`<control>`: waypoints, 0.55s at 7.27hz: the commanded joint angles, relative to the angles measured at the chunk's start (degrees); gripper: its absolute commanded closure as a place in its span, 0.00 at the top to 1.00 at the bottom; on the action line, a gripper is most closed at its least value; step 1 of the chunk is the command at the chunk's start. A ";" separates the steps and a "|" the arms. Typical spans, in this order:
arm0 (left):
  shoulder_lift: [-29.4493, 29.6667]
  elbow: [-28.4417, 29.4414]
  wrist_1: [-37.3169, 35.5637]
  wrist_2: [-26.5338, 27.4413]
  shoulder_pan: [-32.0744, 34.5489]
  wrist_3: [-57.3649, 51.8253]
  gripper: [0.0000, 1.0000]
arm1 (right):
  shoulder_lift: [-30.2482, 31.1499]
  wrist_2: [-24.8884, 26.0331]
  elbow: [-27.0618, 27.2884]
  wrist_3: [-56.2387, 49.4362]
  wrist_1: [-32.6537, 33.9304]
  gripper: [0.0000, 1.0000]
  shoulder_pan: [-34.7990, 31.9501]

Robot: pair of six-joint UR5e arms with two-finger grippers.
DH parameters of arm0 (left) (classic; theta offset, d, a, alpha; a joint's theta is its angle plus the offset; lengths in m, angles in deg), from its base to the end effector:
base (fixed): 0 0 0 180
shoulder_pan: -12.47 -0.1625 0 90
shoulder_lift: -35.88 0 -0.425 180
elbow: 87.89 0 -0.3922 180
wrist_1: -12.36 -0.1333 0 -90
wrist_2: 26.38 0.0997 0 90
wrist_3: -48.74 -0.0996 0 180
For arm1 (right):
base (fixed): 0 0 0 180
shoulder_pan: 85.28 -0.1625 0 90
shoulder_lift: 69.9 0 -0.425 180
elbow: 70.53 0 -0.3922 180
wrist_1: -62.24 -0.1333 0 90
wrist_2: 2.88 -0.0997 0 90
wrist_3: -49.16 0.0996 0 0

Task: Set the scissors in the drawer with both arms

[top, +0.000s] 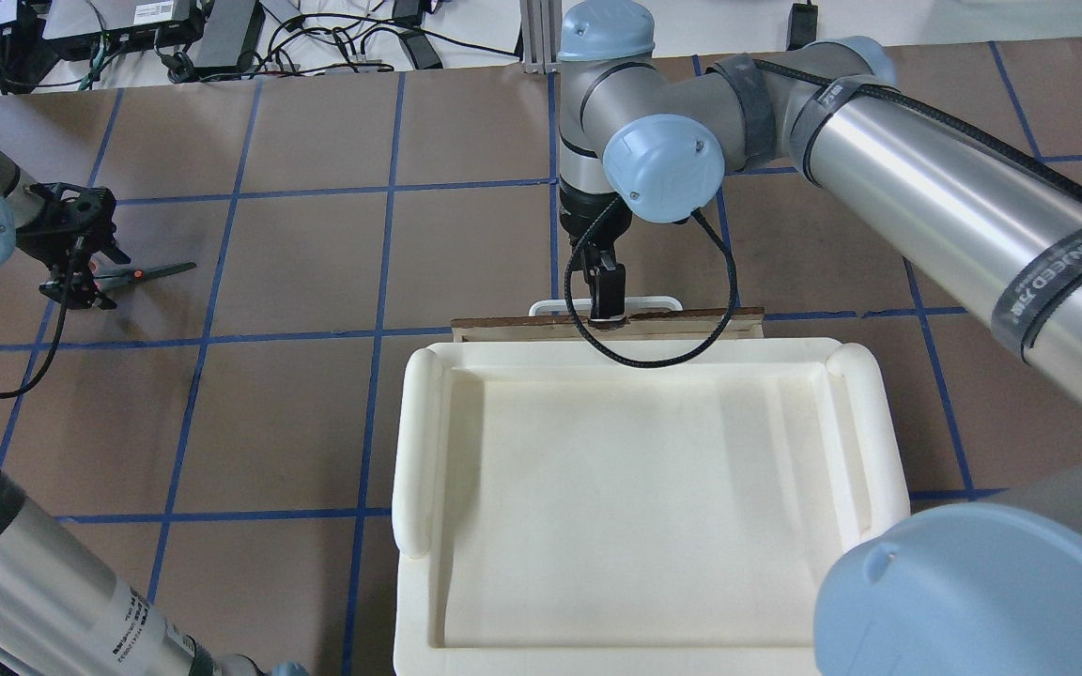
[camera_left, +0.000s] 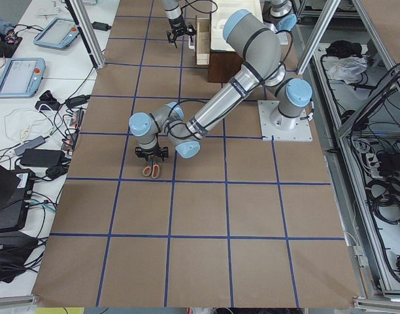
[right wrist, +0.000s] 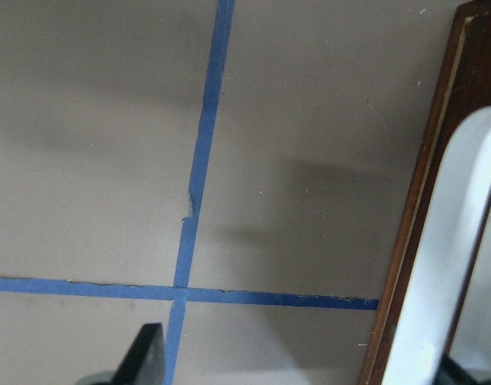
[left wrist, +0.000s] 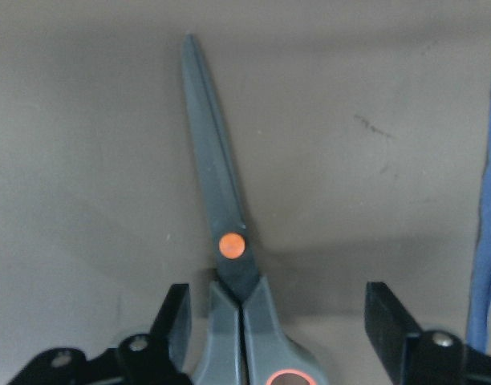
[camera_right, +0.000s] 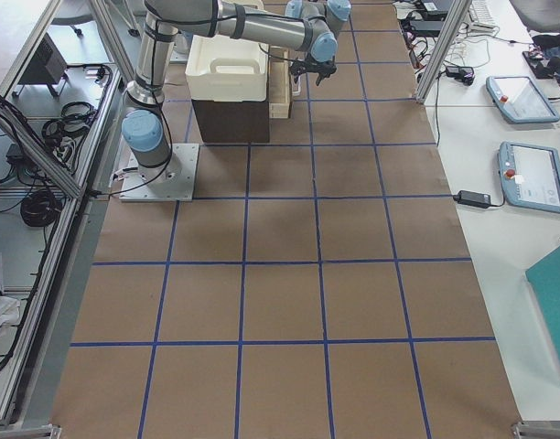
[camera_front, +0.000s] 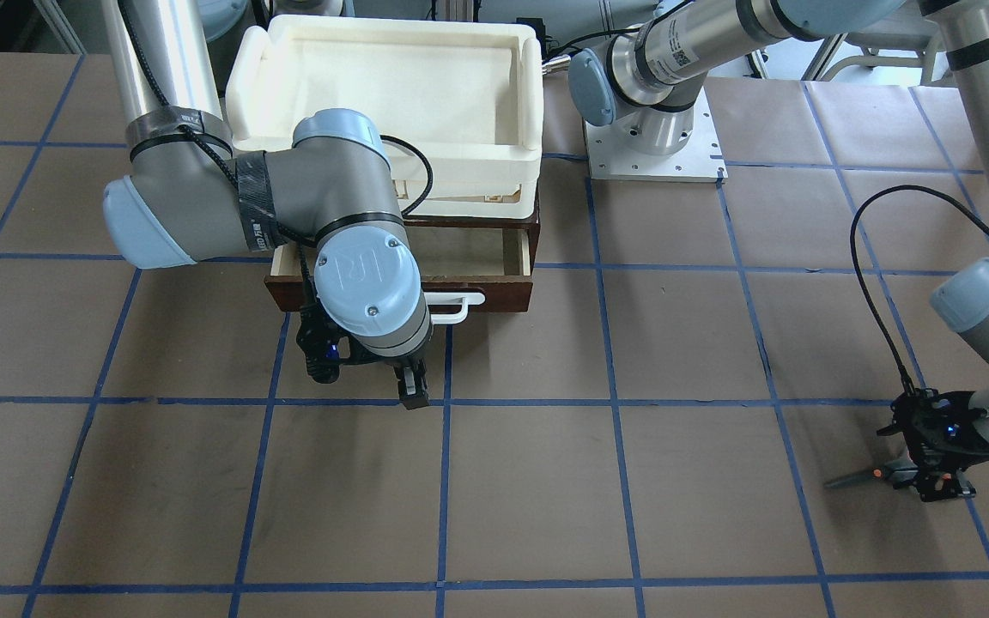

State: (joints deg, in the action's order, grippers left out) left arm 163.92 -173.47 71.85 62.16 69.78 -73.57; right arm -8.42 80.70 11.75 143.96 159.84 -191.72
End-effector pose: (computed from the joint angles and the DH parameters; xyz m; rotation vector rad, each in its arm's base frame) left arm 0.2544 -0.6479 0.1752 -2.1720 -2.1880 0.0202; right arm 0.3208 -0.5768 0.2775 -1.9080 -2.3103 -0.3344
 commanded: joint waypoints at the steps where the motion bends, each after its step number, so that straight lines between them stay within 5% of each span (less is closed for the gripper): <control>1: 0.62 -0.03 -0.17 0.23 0.00 -0.13 0.80 | -0.66 0.00 -1.24 -0.75 0.04 1.00 0.09; 4: 0.89 -0.12 -2.72 4.62 0.00 -0.65 0.63 | -1.54 0.00 -2.38 -2.07 0.65 1.00 0.44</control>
State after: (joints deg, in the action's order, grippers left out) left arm 164.71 -173.55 70.00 65.52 69.78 -74.11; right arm -9.35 80.70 10.03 142.40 160.04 -191.42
